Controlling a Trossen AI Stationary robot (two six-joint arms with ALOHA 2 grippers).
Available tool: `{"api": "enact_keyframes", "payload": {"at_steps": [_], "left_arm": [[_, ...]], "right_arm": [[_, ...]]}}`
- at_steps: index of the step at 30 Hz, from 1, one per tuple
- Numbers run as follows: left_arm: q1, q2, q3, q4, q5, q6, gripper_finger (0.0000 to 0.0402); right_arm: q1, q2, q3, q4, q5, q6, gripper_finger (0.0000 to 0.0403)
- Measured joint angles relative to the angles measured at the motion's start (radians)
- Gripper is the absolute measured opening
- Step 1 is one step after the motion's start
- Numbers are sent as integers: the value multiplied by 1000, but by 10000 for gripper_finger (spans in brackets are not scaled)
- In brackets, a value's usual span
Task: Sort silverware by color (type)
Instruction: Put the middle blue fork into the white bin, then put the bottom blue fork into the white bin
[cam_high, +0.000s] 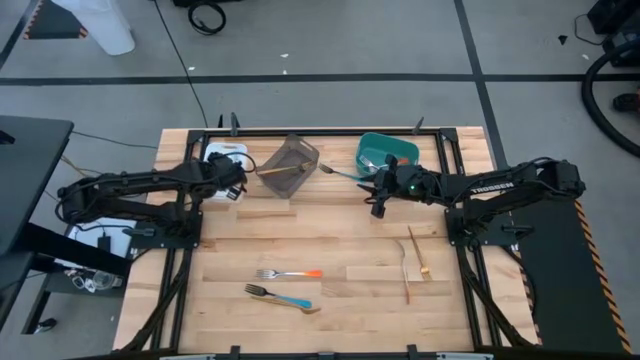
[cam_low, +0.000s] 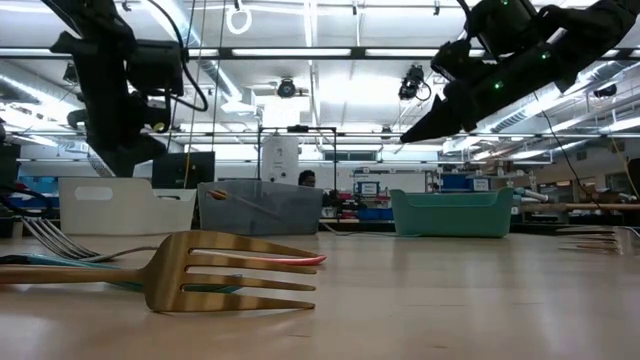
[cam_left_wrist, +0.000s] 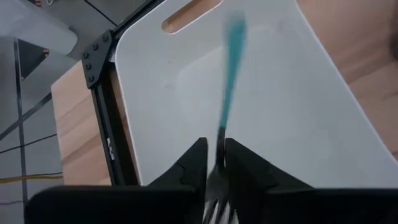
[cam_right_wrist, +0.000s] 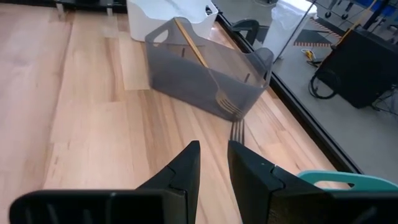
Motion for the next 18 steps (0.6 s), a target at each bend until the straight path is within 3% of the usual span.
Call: {"api": "enact_keyframes", "payload": {"at_steps": [6,10,18], "left_arm": [[9,0,0,27,46,41,106],[9,0,0,42,106,61,108],[10,0,0,38,110,61,104]], "right_arm": [[0,0,0,1,-14,4,93],[1,0,0,1,-16,4,93],[7,0,0,5,-32,3,93]]}}
